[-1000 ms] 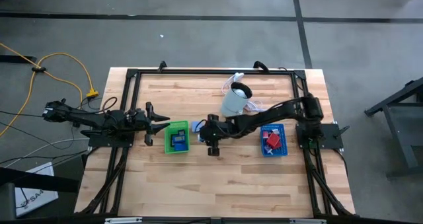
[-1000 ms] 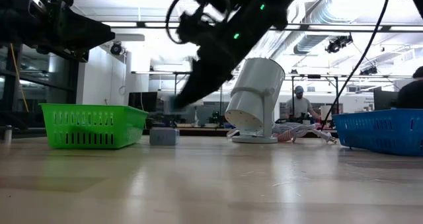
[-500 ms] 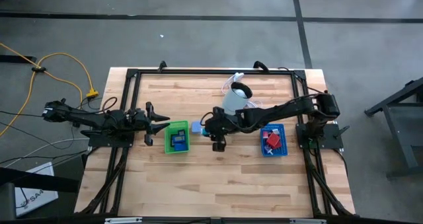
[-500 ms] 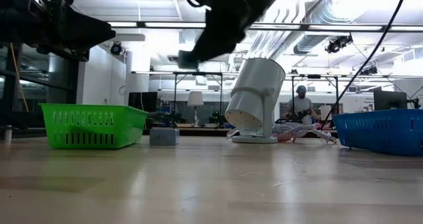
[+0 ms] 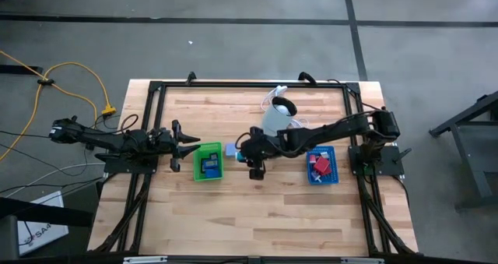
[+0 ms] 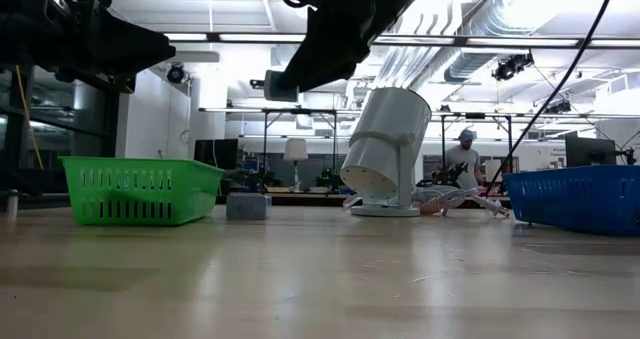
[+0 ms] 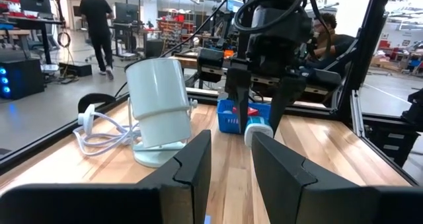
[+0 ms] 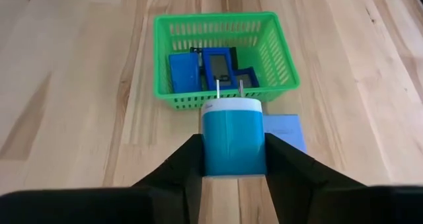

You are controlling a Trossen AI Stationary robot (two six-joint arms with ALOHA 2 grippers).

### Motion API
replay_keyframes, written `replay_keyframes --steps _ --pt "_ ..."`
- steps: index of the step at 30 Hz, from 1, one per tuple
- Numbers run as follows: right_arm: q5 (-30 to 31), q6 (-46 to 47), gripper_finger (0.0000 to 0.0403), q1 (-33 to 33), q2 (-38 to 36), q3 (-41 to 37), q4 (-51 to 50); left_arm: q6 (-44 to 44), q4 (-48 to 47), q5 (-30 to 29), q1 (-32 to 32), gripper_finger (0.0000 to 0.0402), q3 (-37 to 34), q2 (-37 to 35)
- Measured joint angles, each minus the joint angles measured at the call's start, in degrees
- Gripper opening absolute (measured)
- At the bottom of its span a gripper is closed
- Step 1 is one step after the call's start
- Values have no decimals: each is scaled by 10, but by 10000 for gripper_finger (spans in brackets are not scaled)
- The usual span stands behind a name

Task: Pick & Place Office items
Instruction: Put the blue charger adapter into the blue bin

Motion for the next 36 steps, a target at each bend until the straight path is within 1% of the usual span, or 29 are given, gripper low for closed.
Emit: replay_keyframes --steps 8,15,19,24,29,36 --pt "1 7 125 8 0 0 -2 0 0 0 0 103 0 0" --pt "0 22 124 11 0 -2 -34 0 0 0 0 103 0 0" --pt "-1 33 125 11 0 -28 -24 0 0 0 0 103 0 0" --pt "-32 51 122 11 0 -60 -9 0 0 0 0 103 0 0" --pt "-44 63 125 11 -1 -79 2 0 0 0 0 103 0 0" --pt "-45 61 124 11 -33 -111 28 0 1 0 0 103 0 0"
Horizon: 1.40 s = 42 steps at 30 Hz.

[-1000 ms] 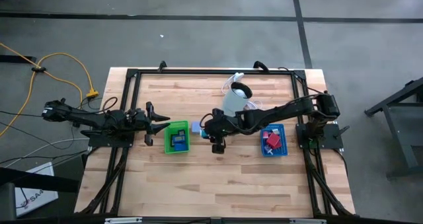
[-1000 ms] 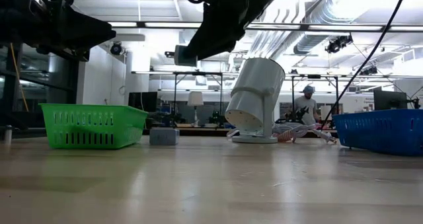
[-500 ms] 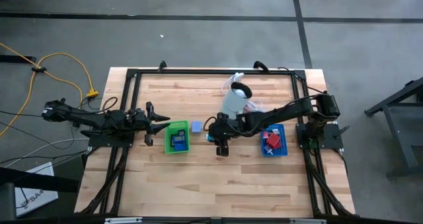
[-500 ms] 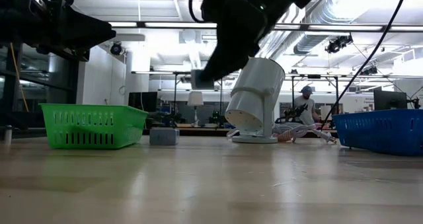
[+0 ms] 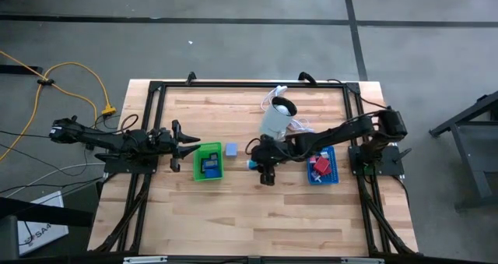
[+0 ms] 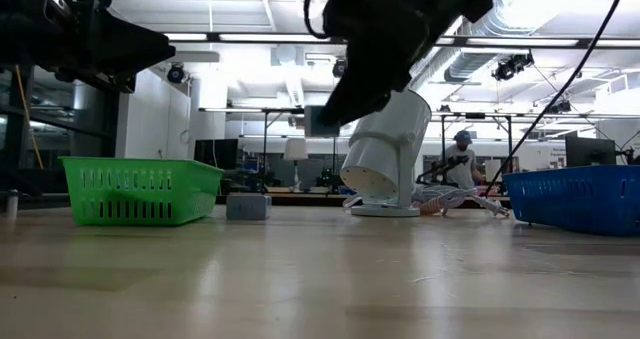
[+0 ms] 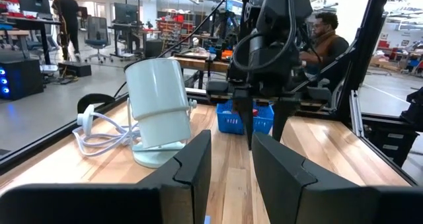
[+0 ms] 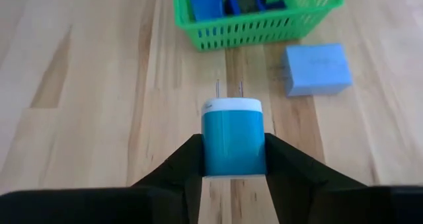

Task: Pick & Place Office items
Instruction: Put the blue charger adapter into the blue bin

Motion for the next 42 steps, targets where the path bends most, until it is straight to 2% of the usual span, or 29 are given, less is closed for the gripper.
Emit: replay_keyframes --steps 16,22,31,42 --pt "15 6 123 0 -29 -47 11 0 4 0 0 103 0 0" --pt "29 28 126 3 -88 -99 25 0 7 0 0 103 0 0" --pt "83 85 127 24 -184 -208 32 0 17 0 0 103 0 1" --pt "141 138 127 58 -286 -300 35 0 26 0 0 103 0 10"
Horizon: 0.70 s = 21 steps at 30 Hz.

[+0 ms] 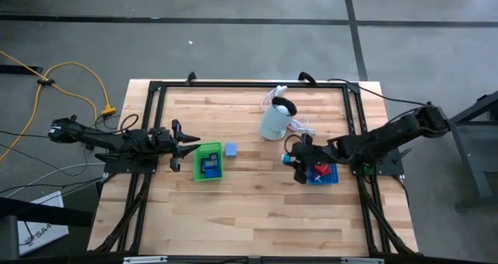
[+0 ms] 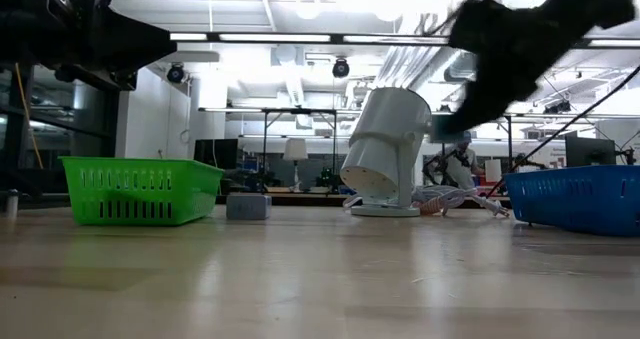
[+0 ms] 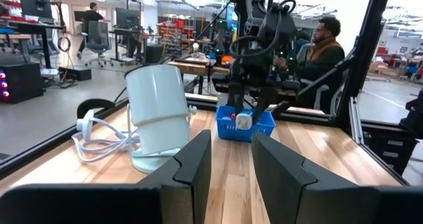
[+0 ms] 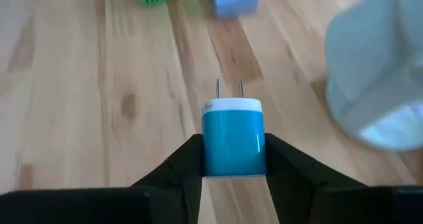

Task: Pick & Place Office items
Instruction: Put the blue charger adapter into the blue bin

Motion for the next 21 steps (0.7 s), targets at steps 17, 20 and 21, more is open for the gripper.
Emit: replay_keyframes --steps 17,20,21 --pt "99 118 127 71 -127 -60 -140 0 16 0 0 103 0 19" --pt "118 144 127 85 -136 -60 -169 0 17 0 0 103 0 22" --pt "125 154 127 89 -135 -59 -174 0 16 0 0 103 0 22"
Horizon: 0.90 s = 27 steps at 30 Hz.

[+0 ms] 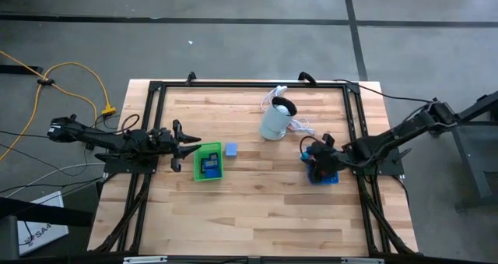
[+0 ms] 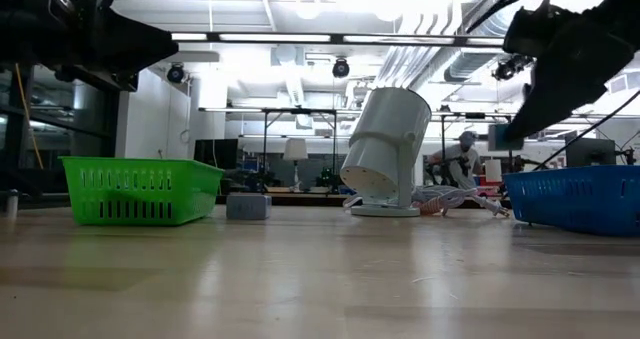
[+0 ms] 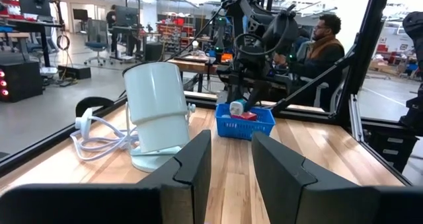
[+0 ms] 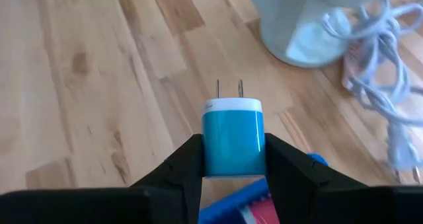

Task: Pick & Place Office items
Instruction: Put the blue charger adapter into the blue bin

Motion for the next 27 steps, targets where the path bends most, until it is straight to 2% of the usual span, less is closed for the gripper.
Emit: replay_keyframes --steps 11,27 --pt "39 155 128 40 -11 1 -91 0 0 0 0 103 0 -1" --pt "73 307 130 87 -10 0 -182 0 0 0 0 103 0 -1"
